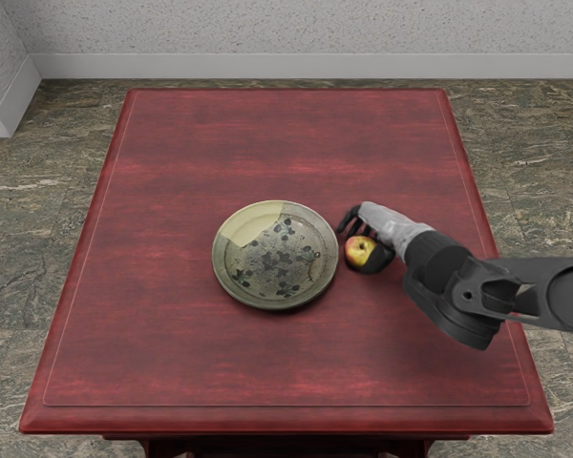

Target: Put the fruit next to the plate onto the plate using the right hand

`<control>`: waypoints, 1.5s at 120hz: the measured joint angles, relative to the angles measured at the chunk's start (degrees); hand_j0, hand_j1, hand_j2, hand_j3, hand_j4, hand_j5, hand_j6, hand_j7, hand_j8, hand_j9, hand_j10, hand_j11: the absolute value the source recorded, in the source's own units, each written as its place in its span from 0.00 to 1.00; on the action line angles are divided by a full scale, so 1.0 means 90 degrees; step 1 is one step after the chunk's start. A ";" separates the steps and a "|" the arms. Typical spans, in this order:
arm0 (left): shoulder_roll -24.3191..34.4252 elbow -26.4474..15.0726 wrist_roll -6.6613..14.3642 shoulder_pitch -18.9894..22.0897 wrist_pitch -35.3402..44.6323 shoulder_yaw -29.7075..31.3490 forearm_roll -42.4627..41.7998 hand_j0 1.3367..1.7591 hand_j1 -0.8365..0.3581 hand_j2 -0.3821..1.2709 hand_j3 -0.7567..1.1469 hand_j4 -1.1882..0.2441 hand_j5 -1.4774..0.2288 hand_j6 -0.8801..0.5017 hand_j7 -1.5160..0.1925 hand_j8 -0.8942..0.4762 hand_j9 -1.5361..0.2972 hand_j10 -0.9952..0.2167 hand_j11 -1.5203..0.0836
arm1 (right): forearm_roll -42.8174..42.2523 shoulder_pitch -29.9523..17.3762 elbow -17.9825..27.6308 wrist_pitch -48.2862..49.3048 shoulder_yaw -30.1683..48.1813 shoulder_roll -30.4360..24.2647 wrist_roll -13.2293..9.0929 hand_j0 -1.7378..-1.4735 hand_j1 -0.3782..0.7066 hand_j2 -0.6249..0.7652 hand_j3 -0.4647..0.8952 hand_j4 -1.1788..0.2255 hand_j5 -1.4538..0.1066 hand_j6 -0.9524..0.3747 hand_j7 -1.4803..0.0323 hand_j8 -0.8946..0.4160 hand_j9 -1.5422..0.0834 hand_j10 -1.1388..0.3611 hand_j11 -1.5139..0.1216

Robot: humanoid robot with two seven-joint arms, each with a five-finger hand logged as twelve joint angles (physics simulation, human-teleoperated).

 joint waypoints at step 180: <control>0.0000 0.0000 0.0000 0.0000 -0.0001 0.0001 0.0000 0.76 0.99 0.23 0.40 0.83 0.87 0.64 0.89 0.65 0.84 0.82 0.95 | 0.0048 -0.0040 0.0162 0.0018 0.1332 0.0310 -0.0003 0.30 0.61 0.72 0.34 0.38 0.37 0.33 0.42 0.33 0.42 0.33 0.40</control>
